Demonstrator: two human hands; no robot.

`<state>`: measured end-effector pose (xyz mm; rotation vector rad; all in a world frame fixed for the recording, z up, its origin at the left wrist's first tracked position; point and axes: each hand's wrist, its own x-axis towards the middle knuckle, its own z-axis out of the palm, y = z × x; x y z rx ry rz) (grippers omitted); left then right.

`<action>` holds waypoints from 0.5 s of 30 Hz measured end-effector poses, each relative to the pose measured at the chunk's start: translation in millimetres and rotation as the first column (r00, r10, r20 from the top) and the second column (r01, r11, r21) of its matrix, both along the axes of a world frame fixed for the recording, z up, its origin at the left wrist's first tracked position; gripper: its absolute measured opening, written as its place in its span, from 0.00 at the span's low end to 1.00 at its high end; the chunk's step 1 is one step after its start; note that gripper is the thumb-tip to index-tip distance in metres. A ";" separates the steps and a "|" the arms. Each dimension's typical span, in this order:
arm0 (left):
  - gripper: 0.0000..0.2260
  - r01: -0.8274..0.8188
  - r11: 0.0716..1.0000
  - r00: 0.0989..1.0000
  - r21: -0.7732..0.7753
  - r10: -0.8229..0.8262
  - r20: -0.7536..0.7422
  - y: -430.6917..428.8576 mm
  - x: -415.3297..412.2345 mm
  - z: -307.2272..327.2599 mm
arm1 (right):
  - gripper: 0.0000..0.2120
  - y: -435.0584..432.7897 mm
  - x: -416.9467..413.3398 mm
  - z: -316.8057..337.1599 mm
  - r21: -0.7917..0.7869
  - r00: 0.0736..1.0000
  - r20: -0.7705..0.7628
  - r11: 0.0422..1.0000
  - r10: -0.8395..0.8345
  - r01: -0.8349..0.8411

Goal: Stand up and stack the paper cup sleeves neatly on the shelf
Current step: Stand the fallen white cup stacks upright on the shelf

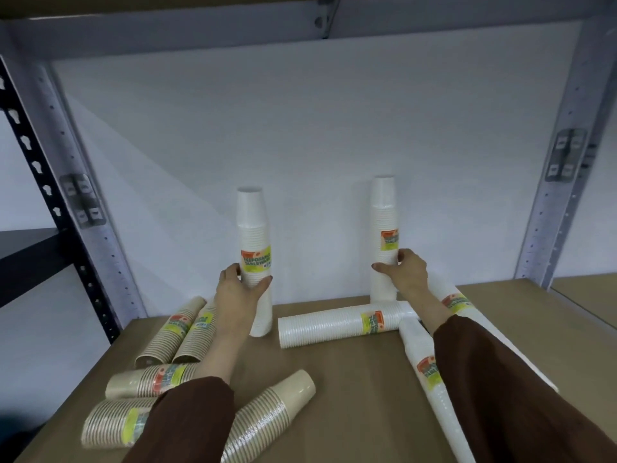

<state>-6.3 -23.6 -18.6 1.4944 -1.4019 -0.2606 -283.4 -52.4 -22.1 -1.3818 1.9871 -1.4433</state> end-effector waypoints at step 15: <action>0.24 0.021 0.994 0.999 0.104 -0.024 0.024 -6.0 8.0 -10.9 | 0.30 4.6 7.6 -10.2 0.034 0.999 0.036 0.999 -0.035 0.034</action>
